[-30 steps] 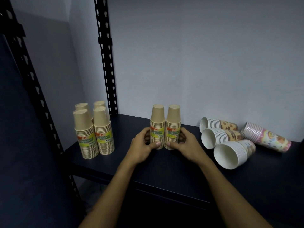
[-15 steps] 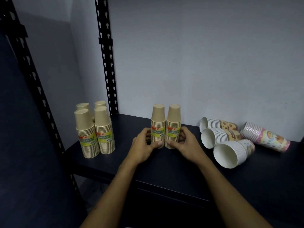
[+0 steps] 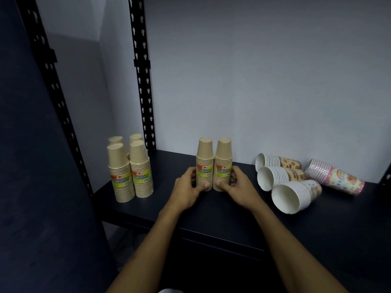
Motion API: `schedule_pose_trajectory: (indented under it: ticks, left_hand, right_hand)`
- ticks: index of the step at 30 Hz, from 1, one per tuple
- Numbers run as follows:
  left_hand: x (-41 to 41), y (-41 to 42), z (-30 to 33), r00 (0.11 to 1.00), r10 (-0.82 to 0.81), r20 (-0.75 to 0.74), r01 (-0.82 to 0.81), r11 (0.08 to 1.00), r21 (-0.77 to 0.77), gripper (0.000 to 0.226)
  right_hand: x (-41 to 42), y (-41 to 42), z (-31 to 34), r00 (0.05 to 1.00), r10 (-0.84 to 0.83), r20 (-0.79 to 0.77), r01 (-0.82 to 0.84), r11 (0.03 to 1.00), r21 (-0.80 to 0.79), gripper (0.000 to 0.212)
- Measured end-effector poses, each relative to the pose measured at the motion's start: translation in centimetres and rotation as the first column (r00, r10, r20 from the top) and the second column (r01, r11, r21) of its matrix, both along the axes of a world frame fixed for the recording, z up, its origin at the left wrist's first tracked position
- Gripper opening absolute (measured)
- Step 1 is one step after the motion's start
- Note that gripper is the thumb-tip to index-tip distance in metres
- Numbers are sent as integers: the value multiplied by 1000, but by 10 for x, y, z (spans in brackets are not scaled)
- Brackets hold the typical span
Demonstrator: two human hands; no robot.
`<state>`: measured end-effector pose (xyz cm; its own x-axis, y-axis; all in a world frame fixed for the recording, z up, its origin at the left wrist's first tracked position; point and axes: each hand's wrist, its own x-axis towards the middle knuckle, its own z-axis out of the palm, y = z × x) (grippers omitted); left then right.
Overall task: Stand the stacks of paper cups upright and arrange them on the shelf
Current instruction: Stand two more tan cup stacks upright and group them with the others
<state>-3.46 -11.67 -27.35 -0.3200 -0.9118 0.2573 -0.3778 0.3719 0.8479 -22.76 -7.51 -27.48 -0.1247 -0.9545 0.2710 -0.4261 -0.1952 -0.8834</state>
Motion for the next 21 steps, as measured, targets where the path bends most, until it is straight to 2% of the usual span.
schedule_pose_trajectory:
  ticks: [21]
  left_hand:
    - [17,28,-10,993,109,52,-106,993,-54,55]
  right_hand:
    - [18,23,-7,983,10,-185,-13,1000,-16,47]
